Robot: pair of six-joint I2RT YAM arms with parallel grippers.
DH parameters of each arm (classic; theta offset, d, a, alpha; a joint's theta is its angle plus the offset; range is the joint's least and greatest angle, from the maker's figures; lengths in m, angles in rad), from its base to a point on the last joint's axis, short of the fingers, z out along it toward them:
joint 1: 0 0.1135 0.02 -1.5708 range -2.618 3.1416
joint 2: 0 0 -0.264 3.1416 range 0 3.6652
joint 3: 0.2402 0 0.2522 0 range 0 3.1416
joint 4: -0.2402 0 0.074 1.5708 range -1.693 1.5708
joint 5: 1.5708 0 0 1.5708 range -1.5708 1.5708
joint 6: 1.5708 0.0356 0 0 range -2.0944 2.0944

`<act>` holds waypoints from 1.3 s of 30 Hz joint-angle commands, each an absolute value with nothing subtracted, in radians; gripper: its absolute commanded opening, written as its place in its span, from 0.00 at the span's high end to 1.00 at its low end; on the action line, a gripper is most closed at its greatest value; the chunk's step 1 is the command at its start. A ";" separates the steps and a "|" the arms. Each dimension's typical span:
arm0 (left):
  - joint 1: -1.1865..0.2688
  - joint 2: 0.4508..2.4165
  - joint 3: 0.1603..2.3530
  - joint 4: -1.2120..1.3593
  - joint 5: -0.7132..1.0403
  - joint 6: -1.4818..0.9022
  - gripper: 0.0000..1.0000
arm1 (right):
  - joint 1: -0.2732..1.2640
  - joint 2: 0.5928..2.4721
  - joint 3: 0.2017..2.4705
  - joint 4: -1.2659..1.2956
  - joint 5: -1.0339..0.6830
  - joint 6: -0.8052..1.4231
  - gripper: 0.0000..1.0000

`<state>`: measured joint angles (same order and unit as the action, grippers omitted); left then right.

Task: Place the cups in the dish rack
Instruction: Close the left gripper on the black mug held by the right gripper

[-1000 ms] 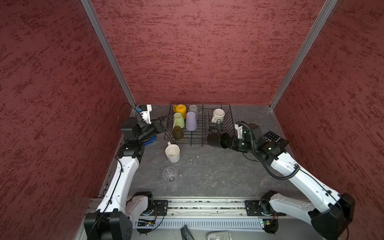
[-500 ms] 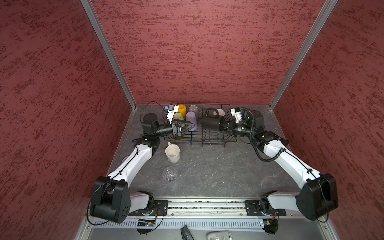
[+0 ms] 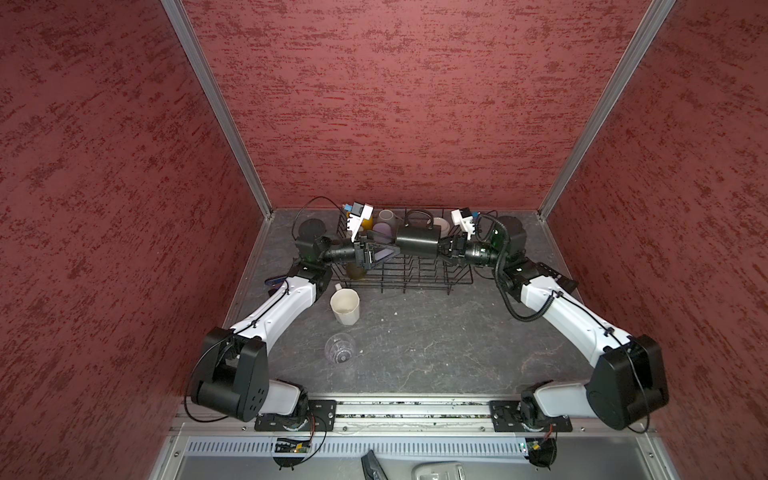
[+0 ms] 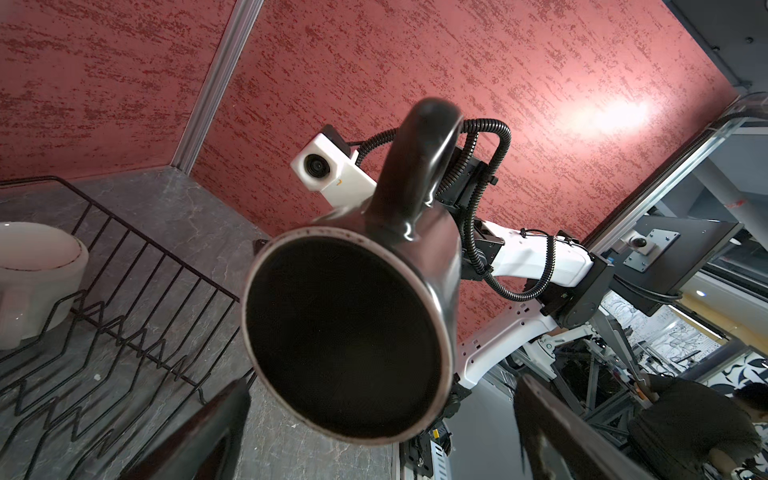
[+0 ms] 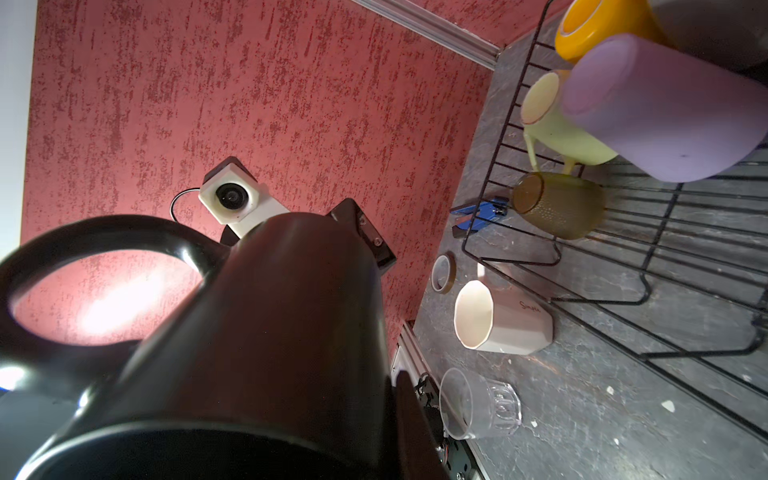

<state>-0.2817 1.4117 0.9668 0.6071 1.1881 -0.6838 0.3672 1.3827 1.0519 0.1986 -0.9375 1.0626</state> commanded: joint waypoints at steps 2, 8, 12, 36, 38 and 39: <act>-0.301 1.431 1.001 0.669 1.211 -0.690 0.01 | 0.389 1.387 1.054 0.369 -0.979 1.118 1.00; -0.308 1.440 1.013 0.668 1.204 -0.687 0.01 | 0.416 1.409 1.060 0.396 -0.980 1.134 1.00; -0.311 1.449 1.015 0.669 1.189 -0.682 0.01 | 0.432 1.422 1.058 0.414 -0.977 1.147 1.00; -0.349 1.478 1.066 0.710 1.209 -0.730 0.40 | 0.459 1.485 1.039 0.526 -0.965 1.217 0.97; -0.348 1.476 1.068 0.703 1.202 -0.730 0.60 | 0.453 1.482 1.039 0.513 -0.956 1.209 0.88; -0.348 1.473 1.070 0.696 1.192 -0.729 0.74 | 0.450 1.478 1.039 0.503 -0.949 1.203 0.83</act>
<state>-0.3374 1.4734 1.0283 0.6655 1.2095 -0.7193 0.4526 1.4899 1.0340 0.4606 -0.9768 1.2079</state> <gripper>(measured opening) 0.840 0.152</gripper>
